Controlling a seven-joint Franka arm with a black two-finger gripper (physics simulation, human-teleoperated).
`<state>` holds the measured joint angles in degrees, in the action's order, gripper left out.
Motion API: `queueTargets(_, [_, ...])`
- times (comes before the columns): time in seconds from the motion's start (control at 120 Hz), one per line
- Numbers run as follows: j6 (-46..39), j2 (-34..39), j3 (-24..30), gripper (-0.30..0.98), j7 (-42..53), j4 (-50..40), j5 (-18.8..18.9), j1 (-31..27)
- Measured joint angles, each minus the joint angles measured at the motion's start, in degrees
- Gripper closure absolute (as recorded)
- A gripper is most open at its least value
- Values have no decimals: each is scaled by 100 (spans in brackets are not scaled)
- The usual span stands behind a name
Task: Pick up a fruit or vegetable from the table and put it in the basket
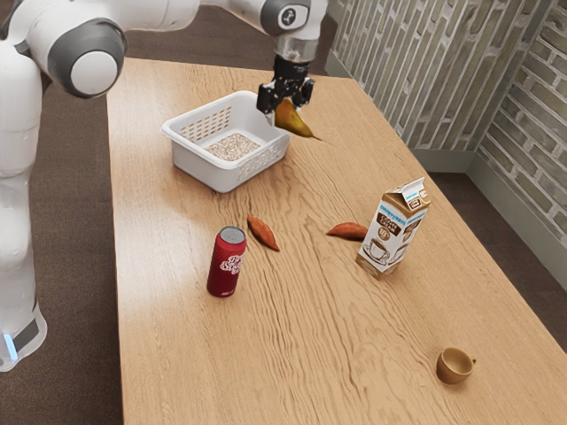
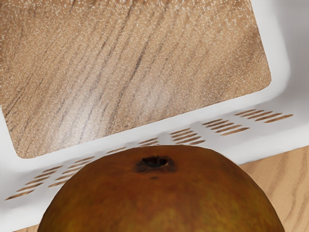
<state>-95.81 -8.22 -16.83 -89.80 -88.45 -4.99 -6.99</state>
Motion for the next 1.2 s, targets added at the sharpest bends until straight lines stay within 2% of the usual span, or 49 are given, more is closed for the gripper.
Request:
queueTargets(0.442, [127, -406, 6, 40, 286, 275, -152, -857])
queueTargets(0.933, [155, -461, 10, 40, 517, 277, -269, -1318])
queueTargets(1.067, [75, -446, 12, 18, 600, 276, -266, -1312])
queueTargets(1.2, [29, -409, 20, 7, 675, 274, -233, -1304])
